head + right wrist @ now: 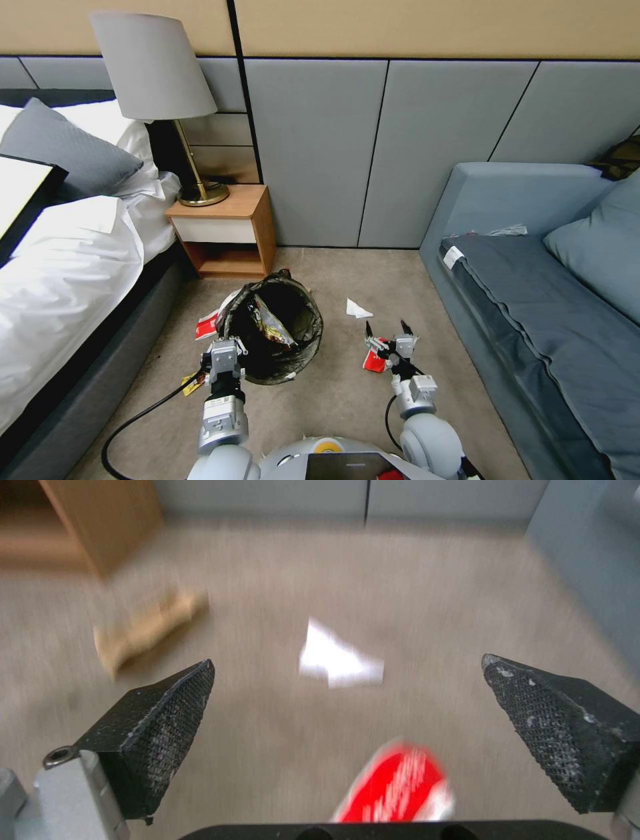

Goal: Pick up the trash bin, then pick up the garbage from the floor and place it into the trash bin.

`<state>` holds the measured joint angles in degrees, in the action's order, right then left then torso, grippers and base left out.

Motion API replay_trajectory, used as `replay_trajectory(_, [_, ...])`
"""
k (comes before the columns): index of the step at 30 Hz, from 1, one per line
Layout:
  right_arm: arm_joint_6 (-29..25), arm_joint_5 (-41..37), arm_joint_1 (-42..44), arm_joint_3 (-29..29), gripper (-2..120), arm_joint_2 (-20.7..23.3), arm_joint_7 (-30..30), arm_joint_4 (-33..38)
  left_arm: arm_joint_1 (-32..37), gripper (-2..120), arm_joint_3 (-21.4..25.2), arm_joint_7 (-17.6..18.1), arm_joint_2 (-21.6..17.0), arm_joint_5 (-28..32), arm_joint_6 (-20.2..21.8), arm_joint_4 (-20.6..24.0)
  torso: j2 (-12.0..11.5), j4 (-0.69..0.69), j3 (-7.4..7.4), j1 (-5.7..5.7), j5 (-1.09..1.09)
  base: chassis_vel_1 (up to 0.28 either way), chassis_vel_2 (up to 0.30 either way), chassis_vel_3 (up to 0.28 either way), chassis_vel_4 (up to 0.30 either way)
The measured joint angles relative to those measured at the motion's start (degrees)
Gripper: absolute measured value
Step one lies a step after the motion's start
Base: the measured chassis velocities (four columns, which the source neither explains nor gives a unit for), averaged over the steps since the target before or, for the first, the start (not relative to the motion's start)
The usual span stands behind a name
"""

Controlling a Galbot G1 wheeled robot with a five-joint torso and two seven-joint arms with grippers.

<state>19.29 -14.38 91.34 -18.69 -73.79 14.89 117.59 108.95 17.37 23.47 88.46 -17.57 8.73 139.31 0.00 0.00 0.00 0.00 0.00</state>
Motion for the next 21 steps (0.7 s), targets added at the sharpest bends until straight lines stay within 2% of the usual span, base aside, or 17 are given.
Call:
replay_trajectory(5, [2.0, -2.3, -1.9, 0.0, 100, 1.5, 0.1, -4.6, 0.0, 0, 0.0, 0.0, 0.0, 0.0, 0.0, 0.1, 0.0, 0.0, 0.0, 0.0, 0.0, 0.0, 0.0, 0.0, 0.0])
replay_trajectory(7, [2.9, -4.6, -5.5, -0.4, 100, 1.7, -0.5, -11.5, 0.1, 0, 0.0, 0.0, -0.1, 0.0, 0.0, 0.3, 0.0, 0.0, 0.0, 0.0, 0.0, 0.0, 0.0, 0.0, 0.0])
replay_trajectory(21, [0.4, -7.2, -12.0, -1.7, 100, -0.4, -3.7, -24.2, 0.3, 0, 0.2, 0.0, 0.1, -0.4, 0.0, 0.5, 0.0, 0.0, 0.0, 0.0, -0.01, 0.0, 0.0, 0.0, 0.0])
